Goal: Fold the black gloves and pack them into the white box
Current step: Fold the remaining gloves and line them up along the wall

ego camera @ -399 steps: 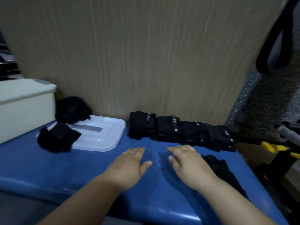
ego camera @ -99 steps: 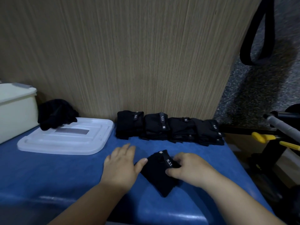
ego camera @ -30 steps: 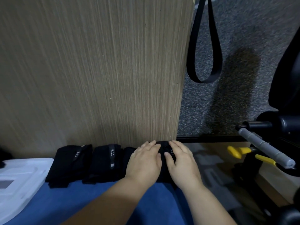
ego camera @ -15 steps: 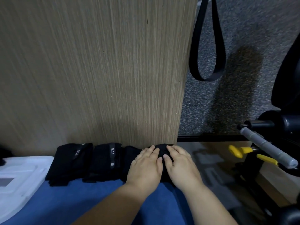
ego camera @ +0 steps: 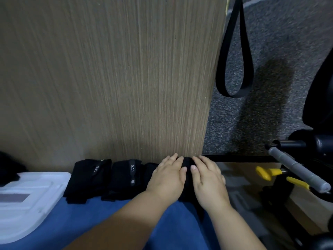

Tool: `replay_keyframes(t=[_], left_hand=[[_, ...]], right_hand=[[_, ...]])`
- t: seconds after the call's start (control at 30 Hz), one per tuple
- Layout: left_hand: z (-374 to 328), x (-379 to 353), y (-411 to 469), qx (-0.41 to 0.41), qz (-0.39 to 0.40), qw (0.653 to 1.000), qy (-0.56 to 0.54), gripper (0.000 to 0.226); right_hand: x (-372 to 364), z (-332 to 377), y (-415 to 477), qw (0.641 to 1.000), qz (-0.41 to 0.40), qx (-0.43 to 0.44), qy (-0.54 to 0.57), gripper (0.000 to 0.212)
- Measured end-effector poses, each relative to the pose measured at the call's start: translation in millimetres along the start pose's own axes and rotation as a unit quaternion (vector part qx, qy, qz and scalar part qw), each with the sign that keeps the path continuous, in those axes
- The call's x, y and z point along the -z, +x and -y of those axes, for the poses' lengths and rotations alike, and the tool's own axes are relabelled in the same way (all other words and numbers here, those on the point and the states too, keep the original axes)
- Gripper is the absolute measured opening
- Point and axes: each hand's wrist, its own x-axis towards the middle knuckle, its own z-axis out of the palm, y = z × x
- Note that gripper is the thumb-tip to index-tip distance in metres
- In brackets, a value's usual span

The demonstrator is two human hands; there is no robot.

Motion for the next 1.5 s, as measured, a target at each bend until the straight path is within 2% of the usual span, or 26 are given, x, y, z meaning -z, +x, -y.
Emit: replay_keyframes(t=[0.17,0.3,0.43,0.57,0.7,0.83,0.93,1.1,1.27,1.5], left_hand=[[10.9,26.1,-17.6,-0.007,-0.045,0.999,-0.014,0.049],[36.9,52.3,-47.4,0.013,-0.089,0.996,-0.023,0.044],[83.6,74.7,-80.2,0.050,-0.144,0.988,-0.023,0.038],[145.1,97.6,-119.5,0.106,-0.201,0.974,0.000,0.034],[205.4,123.6,-162.5,0.214,-0.231,0.949,-0.009,0.035],[263.4,150.1,-189.4,0.313,-0.227,0.922,0.002,0.040],[300.0,164.2,-205.0,0.347,-0.231,0.909,-0.017,0.040],[346.7,176.3,-211.8,0.372,-0.231,0.899,-0.021,0.041],[384.1,182.7,-205.9,0.370,-0.248,0.891,-0.091,0.053],[404.7,182.2,-192.8,0.355,-0.211,0.906,-0.097,0.058]], right_hand=[[14.1,21.8,-6.0,0.997,-0.078,0.028,0.004,0.063],[11.2,53.6,-12.8,0.994,-0.081,0.076,0.007,0.047],[-4.9,100.9,-26.1,0.992,-0.026,0.117,0.036,0.027],[-31.7,159.3,-46.0,0.981,0.068,0.158,0.090,0.029],[-71.7,218.1,-64.4,0.964,0.147,0.181,0.126,0.028],[-118.8,273.4,-73.2,0.949,0.207,0.169,0.165,0.028],[-155.7,309.1,-70.7,0.941,0.247,0.134,0.189,0.031],[-202.9,360.0,-60.9,0.928,0.286,0.073,0.227,0.040],[-238.2,397.5,-40.7,0.928,0.262,0.050,0.261,0.060],[-273.1,429.6,-9.4,0.897,0.301,0.015,0.324,0.080]])
